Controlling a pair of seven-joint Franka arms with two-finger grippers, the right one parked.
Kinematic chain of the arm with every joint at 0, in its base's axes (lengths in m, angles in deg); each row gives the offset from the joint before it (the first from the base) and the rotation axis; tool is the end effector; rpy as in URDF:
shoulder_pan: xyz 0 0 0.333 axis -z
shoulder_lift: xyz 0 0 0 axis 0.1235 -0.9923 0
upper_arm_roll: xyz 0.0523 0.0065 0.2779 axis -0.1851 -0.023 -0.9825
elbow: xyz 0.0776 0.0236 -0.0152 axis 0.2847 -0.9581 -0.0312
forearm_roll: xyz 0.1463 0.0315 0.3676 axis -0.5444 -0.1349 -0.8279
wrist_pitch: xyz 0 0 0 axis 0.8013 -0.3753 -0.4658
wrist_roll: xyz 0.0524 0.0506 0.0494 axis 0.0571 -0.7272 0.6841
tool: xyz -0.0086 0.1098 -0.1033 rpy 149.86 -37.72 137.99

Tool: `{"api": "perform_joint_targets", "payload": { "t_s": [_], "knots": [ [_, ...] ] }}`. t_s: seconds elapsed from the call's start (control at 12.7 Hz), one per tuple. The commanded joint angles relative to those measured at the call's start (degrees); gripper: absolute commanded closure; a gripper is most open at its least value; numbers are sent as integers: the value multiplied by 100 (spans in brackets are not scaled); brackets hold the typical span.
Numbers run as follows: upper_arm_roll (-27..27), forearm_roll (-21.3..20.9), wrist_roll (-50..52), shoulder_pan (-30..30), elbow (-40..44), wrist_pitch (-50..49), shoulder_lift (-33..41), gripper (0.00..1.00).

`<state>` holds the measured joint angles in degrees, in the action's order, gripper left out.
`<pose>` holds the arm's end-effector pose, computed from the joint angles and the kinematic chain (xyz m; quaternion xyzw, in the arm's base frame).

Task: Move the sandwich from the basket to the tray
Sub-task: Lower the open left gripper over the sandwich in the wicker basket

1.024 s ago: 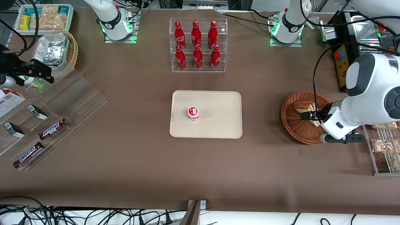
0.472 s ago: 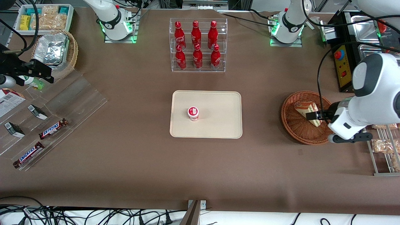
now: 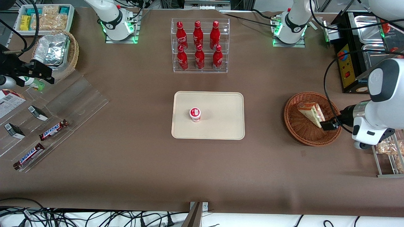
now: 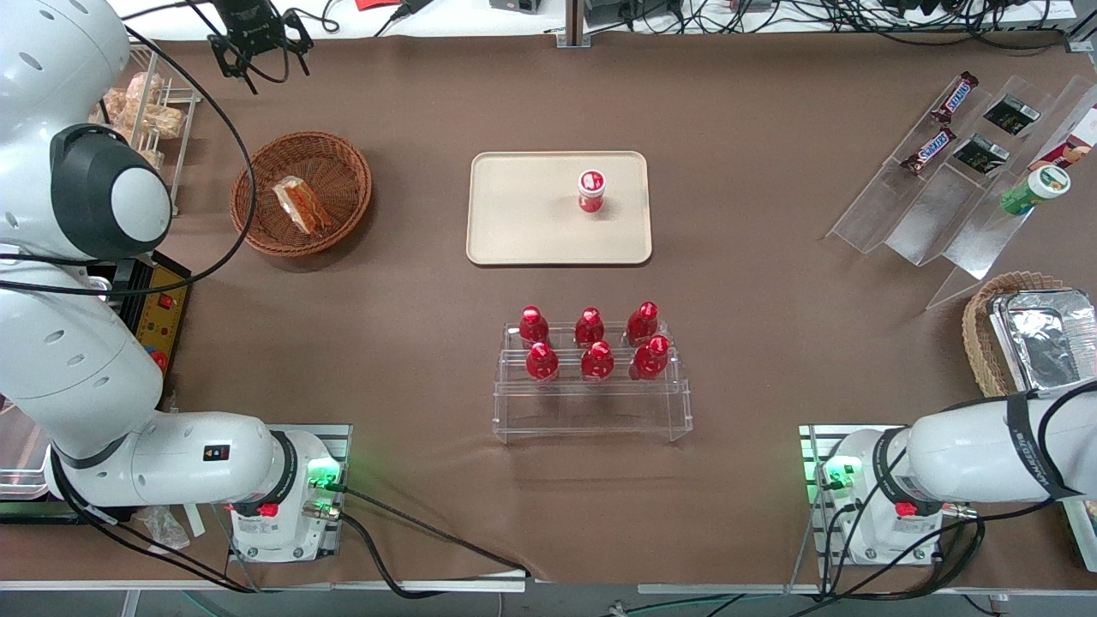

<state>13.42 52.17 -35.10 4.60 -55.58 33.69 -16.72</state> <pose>0.6516 -0.0075 0.3483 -0.9442 -0.3102 0.1074 0.0287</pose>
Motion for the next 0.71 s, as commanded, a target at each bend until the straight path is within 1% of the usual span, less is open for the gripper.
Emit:
{"api": "perform_joint_targets", "payload": {
  "t_s": [0.0, 0.08, 0.31, 0.55, 0.63],
  "knots": [
    [16, -235, 837, -5, -740, 504, 110, 0],
    [16, -297, 899, -5, -1021, 741, 189, 0],
    [16, -306, 935, -163, -2172, 1865, 610, 0],
    [7, -341, 927, -190, -3104, 2806, 874, 0],
    [16, -489, 935, -190, -3281, 2948, 892, 0]
  ]
}}
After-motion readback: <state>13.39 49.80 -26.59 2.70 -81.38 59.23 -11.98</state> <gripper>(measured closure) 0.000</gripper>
